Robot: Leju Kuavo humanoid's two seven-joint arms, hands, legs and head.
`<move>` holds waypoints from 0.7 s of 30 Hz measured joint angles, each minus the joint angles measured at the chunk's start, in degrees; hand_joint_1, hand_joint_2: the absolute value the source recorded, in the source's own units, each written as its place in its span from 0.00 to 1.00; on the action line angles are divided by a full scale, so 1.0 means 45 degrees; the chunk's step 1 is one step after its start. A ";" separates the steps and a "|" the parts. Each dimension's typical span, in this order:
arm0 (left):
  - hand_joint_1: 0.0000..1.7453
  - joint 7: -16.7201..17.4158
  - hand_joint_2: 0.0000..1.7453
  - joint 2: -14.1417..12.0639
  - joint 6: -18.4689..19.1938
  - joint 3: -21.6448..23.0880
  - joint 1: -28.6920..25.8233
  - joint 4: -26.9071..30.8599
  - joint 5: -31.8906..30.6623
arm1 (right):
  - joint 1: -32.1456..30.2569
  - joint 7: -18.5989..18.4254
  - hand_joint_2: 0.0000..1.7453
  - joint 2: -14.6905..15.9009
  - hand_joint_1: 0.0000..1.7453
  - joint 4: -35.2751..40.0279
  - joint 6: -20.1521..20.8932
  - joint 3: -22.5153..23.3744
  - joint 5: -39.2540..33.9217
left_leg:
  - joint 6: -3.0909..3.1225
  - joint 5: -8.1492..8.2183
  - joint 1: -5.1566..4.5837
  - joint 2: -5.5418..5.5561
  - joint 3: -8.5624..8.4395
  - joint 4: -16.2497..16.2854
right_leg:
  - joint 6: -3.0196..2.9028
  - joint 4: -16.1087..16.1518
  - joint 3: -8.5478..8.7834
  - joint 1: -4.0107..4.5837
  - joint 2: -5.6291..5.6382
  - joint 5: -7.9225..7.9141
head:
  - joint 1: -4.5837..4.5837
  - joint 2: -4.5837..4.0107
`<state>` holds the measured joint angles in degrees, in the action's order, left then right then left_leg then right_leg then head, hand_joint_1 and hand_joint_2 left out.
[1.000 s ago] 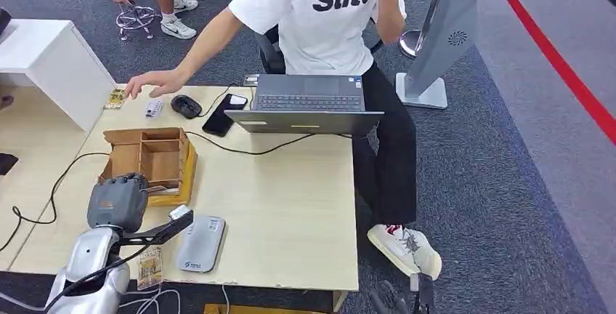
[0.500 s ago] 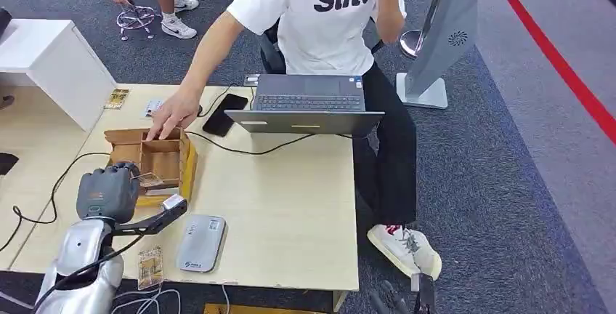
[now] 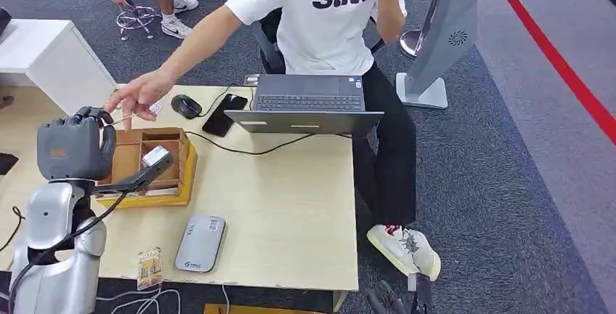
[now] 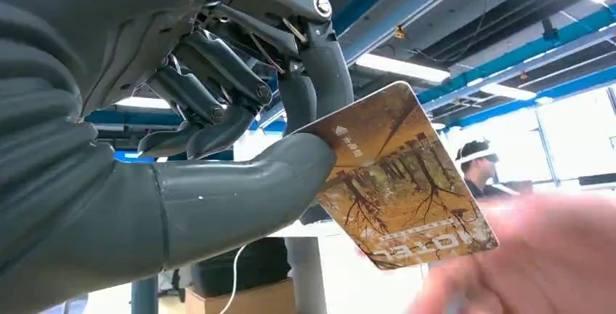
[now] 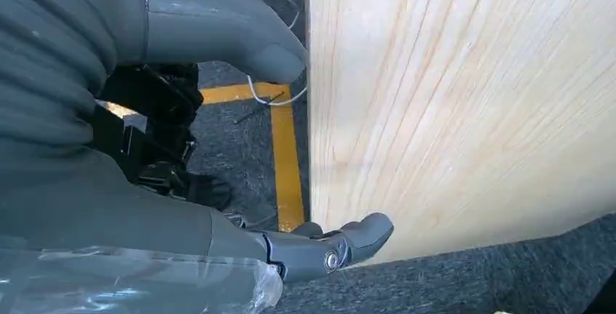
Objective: Pass the card to the sensor for recognition and then transmit it.
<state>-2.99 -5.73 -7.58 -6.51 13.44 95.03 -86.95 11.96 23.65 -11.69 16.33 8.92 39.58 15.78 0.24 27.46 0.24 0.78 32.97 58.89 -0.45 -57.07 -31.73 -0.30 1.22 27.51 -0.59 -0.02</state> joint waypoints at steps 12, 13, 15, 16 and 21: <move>1.00 -0.0005 1.00 -0.0005 -0.0034 -0.0005 -0.0006 0.0049 -0.0005 | -0.0001 0.0000 1.00 -0.0039 0.00 0.0000 0.0000 -0.0024 -0.0005 | 0.0000 -0.0001 0.0000 0.0000 0.0000 0.0000 | 0.0001 0.0000 0.0003 0.0000 0.0000 -0.0001 | 0.0000 0.0000; 1.00 -0.0005 1.00 -0.0005 -0.0044 -0.0005 -0.0008 0.0049 0.0000 | -0.0001 0.0000 1.00 -0.0039 0.00 0.0000 0.0000 -0.0029 -0.0005 | 0.0000 -0.0001 -0.0001 0.0000 0.0000 0.0000 | 0.0001 0.0000 0.0003 0.0000 0.0000 -0.0001 | 0.0000 0.0000; 0.03 -0.0005 1.00 -0.0010 -0.0049 -0.0005 -0.0012 0.0049 0.0005 | -0.0001 0.0000 1.00 -0.0039 0.00 0.0000 0.0005 -0.0039 -0.0005 | 0.0000 -0.0001 0.0000 0.0000 0.0000 0.0000 | 0.0000 0.0000 0.0002 0.0000 0.0000 -0.0001 | 0.0000 0.0000; 0.00 -0.0005 1.00 -0.0010 -0.0053 -0.0005 -0.0014 0.0049 0.0005 | -0.0001 0.0000 1.00 -0.0039 0.00 0.0000 0.0005 -0.0044 -0.0005 | -0.0001 -0.0001 -0.0001 0.0000 0.0000 0.0000 | 0.0000 0.0000 0.0001 0.0000 0.0000 -0.0001 | 0.0000 0.0000; 0.00 0.0043 1.00 0.0063 -0.0325 -0.0010 -0.0029 0.0073 0.0034 | -0.0004 0.0000 1.00 -0.0039 0.00 0.0000 0.0010 -0.0087 -0.0034 | 0.0000 -0.0001 0.0000 0.0001 0.0000 0.0000 | 0.0000 0.0000 0.0001 0.0000 -0.0001 0.0000 | 0.0000 0.0000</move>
<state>-2.80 -5.44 -9.05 -6.56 13.31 95.36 -86.79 11.94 23.65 -11.87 16.33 8.96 39.19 15.63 0.24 27.45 0.24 0.78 32.97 58.89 -0.45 -57.07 -31.73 -0.30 1.21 27.51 -0.59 -0.02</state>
